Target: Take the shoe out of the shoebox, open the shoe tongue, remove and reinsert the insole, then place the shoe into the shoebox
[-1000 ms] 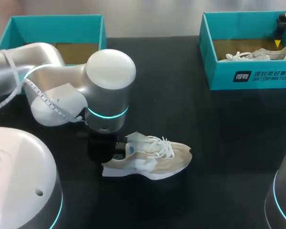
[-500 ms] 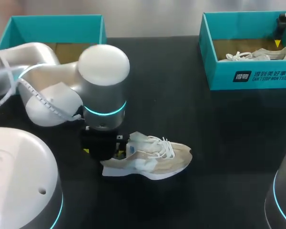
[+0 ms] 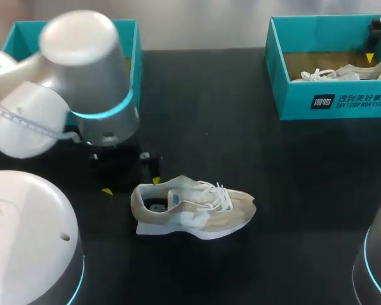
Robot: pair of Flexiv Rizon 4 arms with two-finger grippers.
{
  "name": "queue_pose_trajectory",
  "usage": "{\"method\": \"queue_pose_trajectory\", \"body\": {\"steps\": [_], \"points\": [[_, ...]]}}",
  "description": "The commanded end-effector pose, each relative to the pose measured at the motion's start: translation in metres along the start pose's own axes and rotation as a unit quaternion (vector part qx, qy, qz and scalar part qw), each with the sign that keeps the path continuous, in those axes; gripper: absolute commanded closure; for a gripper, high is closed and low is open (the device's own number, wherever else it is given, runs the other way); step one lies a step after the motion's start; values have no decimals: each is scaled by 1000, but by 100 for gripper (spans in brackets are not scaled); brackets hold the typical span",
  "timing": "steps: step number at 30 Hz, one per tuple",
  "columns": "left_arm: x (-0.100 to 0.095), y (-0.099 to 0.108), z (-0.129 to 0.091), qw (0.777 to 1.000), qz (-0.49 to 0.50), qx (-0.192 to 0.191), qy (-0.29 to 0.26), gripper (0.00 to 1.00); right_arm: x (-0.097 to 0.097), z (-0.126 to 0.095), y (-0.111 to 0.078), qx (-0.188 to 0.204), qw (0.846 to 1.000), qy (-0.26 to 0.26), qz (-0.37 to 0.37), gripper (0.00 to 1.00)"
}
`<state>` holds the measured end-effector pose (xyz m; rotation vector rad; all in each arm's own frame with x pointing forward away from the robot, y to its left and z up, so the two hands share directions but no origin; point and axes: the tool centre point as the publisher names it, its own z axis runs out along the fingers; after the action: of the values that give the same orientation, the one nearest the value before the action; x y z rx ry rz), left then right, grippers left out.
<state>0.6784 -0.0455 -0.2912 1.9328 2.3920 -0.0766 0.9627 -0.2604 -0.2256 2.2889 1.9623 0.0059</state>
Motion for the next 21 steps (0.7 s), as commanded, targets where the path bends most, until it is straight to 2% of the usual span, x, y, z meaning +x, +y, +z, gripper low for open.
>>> {"method": "queue_pose_trajectory", "body": {"steps": [1,5,19,21], "points": [[48,3,-34,991,-37,37,-123,0,0,0,0,0,1000,0,0,0],[66,-1,-45,970,-61,100,-211,0,0,0,0,0,1000,0,0,0],[66,-1,-45,970,-61,100,-211,0,0,0,0,0,1000,0,0,0],[70,3,-46,956,-153,103,-230,0,0,0,0,0,1000,0,0,0]]}}
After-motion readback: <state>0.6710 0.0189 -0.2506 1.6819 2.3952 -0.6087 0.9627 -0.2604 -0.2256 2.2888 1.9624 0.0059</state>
